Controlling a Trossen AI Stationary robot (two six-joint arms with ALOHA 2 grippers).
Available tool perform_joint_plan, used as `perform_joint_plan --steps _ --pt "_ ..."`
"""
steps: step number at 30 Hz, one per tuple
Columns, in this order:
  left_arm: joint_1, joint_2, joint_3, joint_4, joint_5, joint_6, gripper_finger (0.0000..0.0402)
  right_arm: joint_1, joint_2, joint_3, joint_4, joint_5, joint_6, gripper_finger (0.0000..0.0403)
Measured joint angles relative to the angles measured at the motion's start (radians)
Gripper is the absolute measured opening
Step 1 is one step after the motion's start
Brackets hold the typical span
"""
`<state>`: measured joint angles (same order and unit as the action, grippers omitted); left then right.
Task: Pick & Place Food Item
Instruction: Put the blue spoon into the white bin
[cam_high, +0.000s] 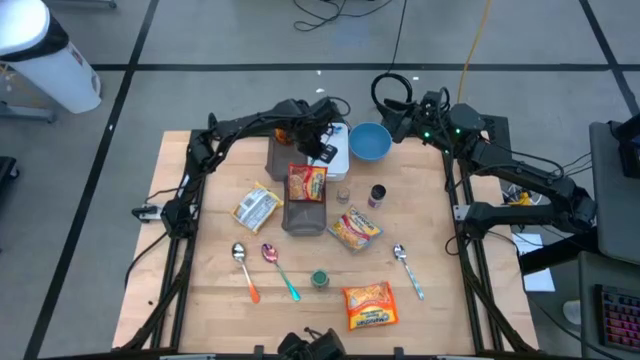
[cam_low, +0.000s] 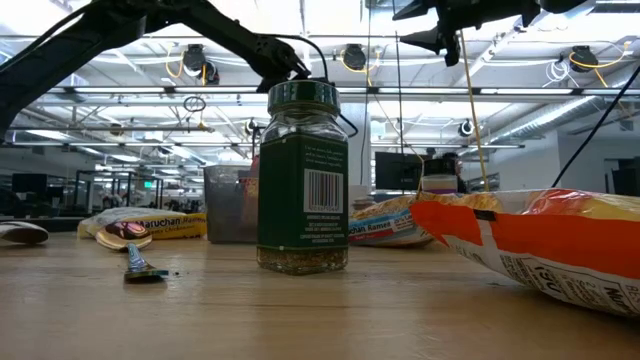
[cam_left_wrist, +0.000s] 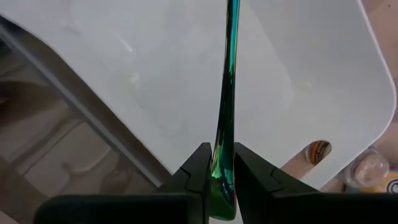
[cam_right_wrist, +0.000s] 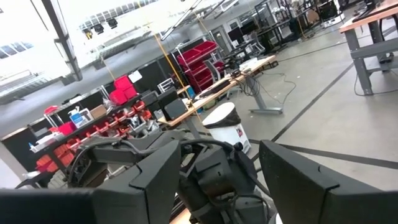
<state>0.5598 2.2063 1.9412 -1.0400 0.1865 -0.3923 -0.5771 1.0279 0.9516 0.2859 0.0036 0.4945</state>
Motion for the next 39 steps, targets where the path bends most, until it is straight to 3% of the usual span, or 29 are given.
perform_joint_plan --steps 26,39 --pt "0.035 0.0 -0.025 0.117 0.08 -0.044 0.0051 0.0 0.0 0.0 -0.001 0.027 -0.011 0.0208" --pt "0.033 0.049 -0.026 0.08 0.124 -0.055 0.0051 -0.004 0.0 0.0 -0.003 0.026 -0.017 0.0208"
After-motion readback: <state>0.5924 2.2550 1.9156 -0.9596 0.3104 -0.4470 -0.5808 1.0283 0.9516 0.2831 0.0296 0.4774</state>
